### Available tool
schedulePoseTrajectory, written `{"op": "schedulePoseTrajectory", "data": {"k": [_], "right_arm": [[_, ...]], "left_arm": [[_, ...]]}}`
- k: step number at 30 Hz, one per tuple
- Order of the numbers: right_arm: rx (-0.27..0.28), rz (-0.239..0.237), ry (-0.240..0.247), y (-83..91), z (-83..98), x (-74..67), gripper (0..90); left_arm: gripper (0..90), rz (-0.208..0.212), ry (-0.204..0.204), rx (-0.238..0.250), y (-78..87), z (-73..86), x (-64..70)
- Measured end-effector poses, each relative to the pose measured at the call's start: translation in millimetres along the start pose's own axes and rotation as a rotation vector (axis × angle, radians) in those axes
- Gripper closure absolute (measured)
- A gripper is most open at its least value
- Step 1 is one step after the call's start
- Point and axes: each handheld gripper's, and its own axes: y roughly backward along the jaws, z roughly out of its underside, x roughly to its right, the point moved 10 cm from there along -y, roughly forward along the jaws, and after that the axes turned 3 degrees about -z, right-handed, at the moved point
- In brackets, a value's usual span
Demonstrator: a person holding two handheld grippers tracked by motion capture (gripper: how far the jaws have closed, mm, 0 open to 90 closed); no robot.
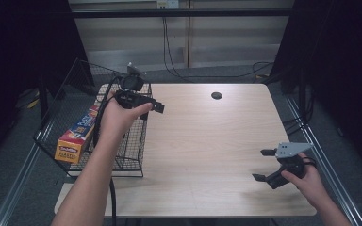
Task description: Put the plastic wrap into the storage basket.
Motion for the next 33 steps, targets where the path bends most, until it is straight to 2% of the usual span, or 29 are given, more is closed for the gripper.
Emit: {"op": "schedulePoseTrajectory", "data": {"k": [11, 15, 16, 27, 33], "right_arm": [[0.006, 0.007, 0.001, 0.4, -0.6, 1.1, 2.6], [0.006, 0.011, 0.001, 0.8, -0.6, 1.4, 2.6], [0.006, 0.009, 0.0, 0.8, -0.5, 1.1, 2.6], [0.004, 0.011, 0.001, 0.9, -0.1, 1.7, 2.6], [0.002, 0.004, 0.004, 0.5, -0.2, 0.5, 2.6]], "left_arm": [[12.2, 0.041, -0.031, 0.005, -20.6, 5.9, 17.5], [12.2, 0.065, -0.054, 0.012, -26.1, 7.7, 23.6], [12.2, 0.08, -0.064, 0.015, -29.0, 9.0, 28.8], [12.3, 0.111, -0.084, 0.009, -46.0, 18.7, 41.7], [12.3, 0.114, -0.097, 0.015, -52.7, 23.1, 46.7]]}}
